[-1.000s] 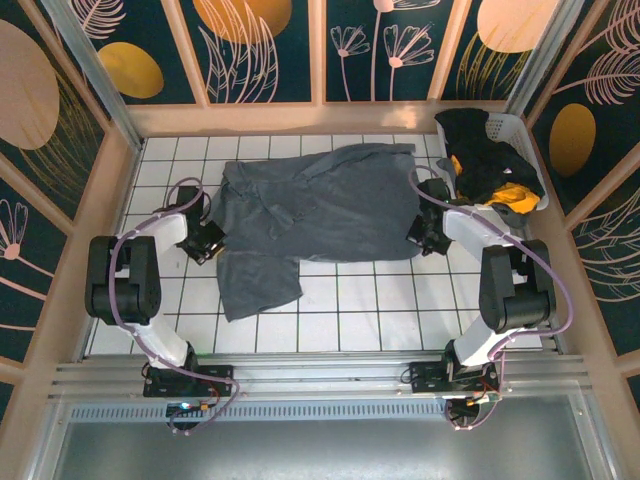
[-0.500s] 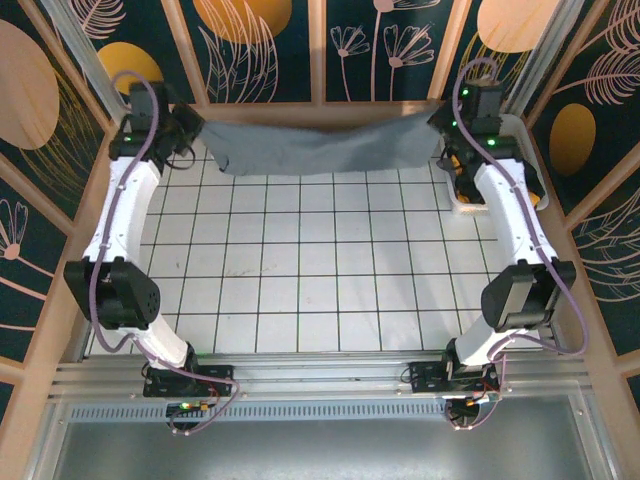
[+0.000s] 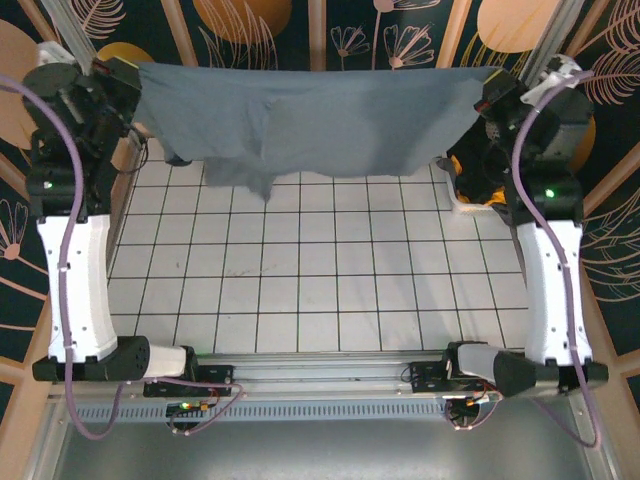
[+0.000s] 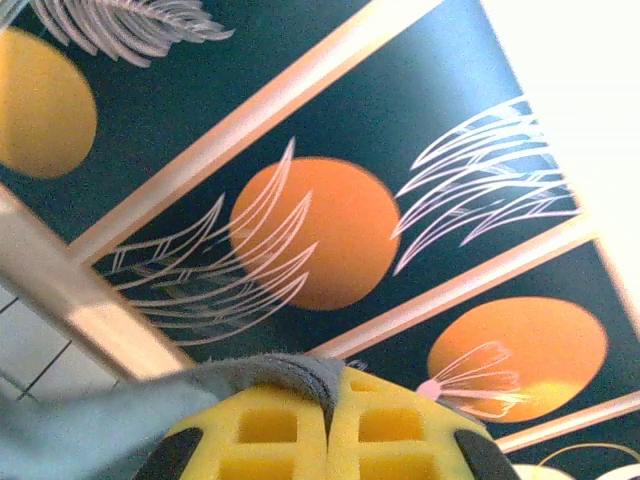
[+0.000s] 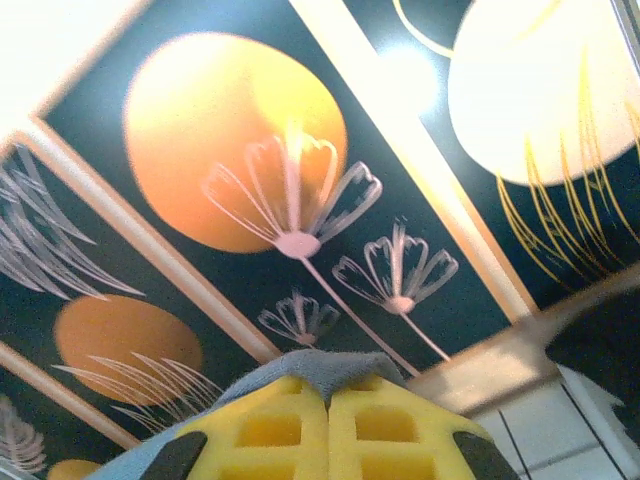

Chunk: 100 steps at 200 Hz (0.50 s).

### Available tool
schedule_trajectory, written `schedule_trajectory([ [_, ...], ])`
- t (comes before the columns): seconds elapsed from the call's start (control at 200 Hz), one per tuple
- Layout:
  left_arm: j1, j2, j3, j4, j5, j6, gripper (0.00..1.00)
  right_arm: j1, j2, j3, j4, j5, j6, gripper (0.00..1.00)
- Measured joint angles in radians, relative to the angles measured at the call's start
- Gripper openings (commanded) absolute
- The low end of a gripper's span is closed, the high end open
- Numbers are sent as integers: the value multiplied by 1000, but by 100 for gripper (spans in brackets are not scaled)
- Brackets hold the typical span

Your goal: Fold and stack the t-shirts

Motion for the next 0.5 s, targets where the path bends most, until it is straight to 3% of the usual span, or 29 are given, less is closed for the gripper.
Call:
schedule_trajectory([
  [0.2, 31, 111, 140, -31, 17, -11, 0, -8, 35, 3, 77, -68, 46, 0],
  [0.5, 105, 484, 268, -23, 176, -23, 0, -9, 360, 65, 126, -182, 97, 0],
])
